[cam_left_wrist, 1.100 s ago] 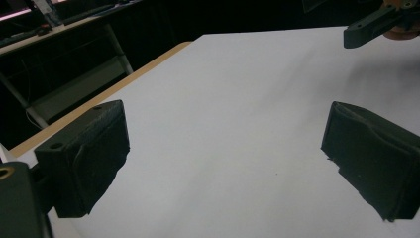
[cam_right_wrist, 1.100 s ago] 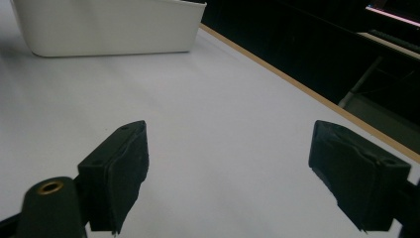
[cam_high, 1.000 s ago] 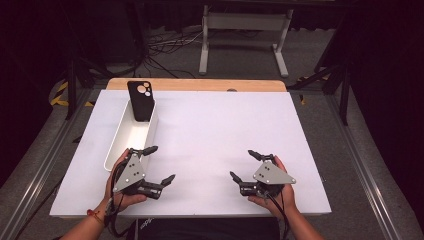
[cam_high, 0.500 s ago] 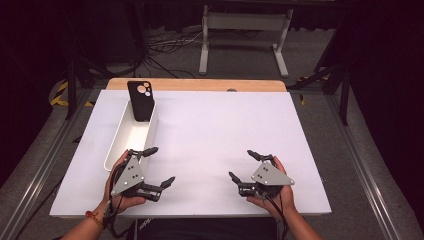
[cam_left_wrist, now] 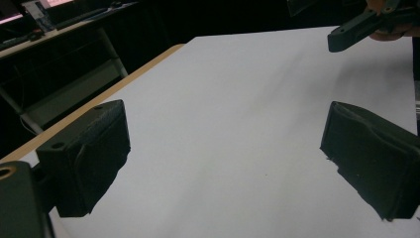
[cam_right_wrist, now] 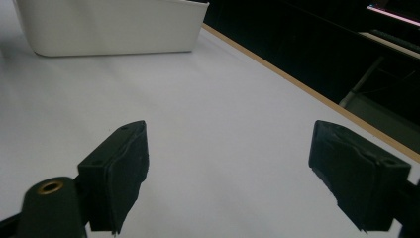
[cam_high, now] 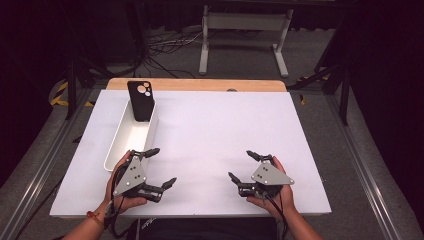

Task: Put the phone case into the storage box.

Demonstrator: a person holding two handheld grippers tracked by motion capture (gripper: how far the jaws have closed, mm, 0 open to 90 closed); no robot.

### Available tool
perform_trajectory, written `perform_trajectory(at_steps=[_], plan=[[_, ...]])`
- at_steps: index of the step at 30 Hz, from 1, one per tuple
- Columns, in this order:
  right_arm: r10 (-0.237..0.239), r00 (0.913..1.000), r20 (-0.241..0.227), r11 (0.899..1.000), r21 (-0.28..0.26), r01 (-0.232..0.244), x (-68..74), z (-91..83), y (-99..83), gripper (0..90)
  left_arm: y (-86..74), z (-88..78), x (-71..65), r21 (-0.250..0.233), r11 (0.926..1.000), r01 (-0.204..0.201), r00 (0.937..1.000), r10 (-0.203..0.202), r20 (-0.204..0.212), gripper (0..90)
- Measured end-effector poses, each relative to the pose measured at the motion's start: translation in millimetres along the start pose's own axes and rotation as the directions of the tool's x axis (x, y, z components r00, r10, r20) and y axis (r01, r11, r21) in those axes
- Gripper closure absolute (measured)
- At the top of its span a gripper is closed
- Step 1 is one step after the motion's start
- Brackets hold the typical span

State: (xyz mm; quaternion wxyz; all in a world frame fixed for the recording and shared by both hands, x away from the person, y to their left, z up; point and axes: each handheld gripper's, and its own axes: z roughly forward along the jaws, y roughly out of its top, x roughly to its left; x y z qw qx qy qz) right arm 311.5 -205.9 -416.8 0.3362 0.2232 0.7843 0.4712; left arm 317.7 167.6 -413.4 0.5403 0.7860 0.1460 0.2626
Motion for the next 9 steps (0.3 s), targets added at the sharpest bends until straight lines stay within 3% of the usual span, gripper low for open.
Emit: perform_trajectory(at_steps=[9], plan=[[-0.005,0.9999,0.010,1.000,-0.001,0.005,-1.4,-0.9,-0.6,16.7,0.7,0.8,-0.5,-0.006,0.9999,0.008,0.9999,-0.008,0.007,5.6]])
